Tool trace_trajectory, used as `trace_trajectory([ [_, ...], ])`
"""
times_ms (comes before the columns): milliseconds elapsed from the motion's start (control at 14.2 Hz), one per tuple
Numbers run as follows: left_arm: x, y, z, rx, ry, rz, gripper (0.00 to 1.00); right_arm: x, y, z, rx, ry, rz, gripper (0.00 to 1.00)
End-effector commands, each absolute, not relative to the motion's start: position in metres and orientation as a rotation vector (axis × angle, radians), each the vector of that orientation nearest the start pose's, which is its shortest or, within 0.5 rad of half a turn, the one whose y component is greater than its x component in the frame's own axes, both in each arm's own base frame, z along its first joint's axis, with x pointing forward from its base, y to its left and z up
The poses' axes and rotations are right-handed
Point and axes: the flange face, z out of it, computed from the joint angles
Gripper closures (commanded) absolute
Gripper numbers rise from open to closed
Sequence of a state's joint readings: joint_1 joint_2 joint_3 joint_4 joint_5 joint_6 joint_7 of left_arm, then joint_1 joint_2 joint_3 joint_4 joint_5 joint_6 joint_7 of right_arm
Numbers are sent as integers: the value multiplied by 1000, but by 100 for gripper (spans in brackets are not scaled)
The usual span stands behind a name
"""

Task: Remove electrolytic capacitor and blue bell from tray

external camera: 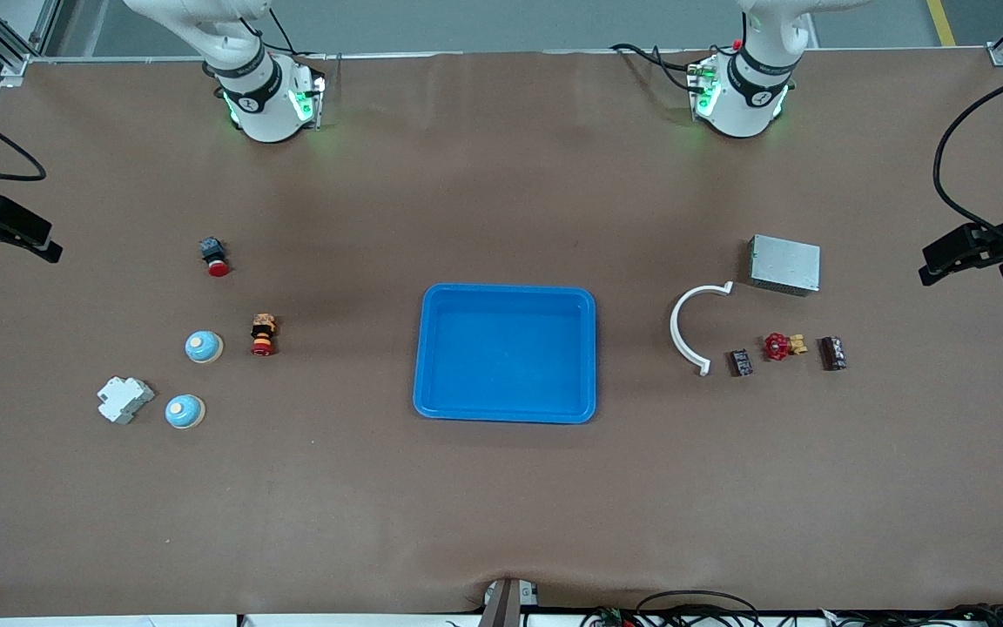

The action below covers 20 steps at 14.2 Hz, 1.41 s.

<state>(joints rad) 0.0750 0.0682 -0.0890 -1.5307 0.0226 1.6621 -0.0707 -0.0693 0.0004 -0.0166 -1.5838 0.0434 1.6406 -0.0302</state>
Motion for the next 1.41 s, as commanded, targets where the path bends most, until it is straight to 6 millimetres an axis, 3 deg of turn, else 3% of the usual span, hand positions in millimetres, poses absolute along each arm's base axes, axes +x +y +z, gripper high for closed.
trace_trajectory([
  [0,568,-7,621,-3115,-119,-157,0,557,-45,626,-3108,77,-111,0],
  [212,578,-8,623,-3117,-88,-172,0,557,-44,626,-3108,74,-111,0],
  [1343,579,-11,618,-3129,-82,-150,0,559,-49,630,-3157,62,-141,0],
])
